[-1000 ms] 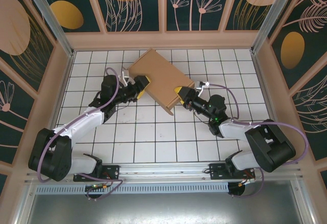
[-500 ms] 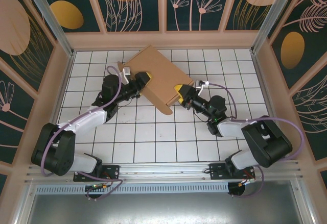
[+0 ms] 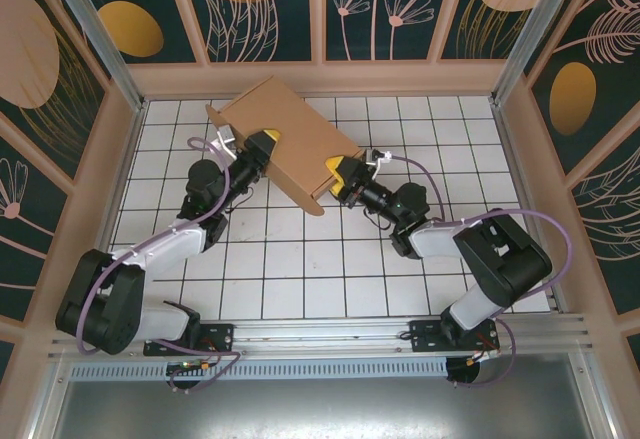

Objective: Fold the paper box

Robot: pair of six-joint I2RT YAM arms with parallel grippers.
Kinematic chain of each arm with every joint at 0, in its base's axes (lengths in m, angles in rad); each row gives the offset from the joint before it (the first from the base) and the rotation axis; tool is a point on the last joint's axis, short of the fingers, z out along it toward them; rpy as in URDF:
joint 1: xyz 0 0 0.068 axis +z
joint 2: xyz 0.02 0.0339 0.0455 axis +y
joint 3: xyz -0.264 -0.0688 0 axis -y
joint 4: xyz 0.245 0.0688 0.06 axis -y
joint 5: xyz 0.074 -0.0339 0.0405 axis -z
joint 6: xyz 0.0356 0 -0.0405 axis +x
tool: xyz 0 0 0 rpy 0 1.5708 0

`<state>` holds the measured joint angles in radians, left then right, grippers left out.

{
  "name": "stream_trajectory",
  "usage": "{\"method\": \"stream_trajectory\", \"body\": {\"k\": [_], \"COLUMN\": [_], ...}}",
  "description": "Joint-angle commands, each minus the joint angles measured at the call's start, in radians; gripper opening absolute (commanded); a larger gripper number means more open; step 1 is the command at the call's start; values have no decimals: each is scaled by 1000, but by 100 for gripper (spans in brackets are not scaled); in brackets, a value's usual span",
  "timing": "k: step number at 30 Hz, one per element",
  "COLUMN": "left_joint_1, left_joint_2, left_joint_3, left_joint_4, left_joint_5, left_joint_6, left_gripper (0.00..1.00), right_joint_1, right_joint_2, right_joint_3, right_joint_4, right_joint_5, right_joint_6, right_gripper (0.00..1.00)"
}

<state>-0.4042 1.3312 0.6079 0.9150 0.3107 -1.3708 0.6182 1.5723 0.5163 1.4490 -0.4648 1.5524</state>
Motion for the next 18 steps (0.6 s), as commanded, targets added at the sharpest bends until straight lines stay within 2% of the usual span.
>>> {"method": "stream_trajectory", "body": {"k": [1,4,7,10,13,18], "left_joint_1": [-10,-9,-10,-10,-10,-9], "left_joint_2": [-18,-43,-73,-102,-138,-194], "left_joint_3": [-15,7,18,30,45,64], "left_joint_4": [-9,-83,-142,-194,-277,-383], "left_joint_5": [27,27,18,14,-4,-31], "left_joint_6": [-55,-62,-67,-64,-55,-15], "left_gripper": [52,46,43,43,43,43], "right_joint_1": [37,34,28,13,0,-8], "right_joint_2": [-18,-32,-87,-180,-301,-480], "right_joint_3": [24,4,-7,-6,-9,-26], "right_joint_4": [233,176,36,-191,-424,-640], "right_joint_5": [-104,-101,-100,-81,-10,37], "right_joint_6": [20,-42,-151,-318,-514,-798], "right_gripper": [41,46,54,62,66,70]}}
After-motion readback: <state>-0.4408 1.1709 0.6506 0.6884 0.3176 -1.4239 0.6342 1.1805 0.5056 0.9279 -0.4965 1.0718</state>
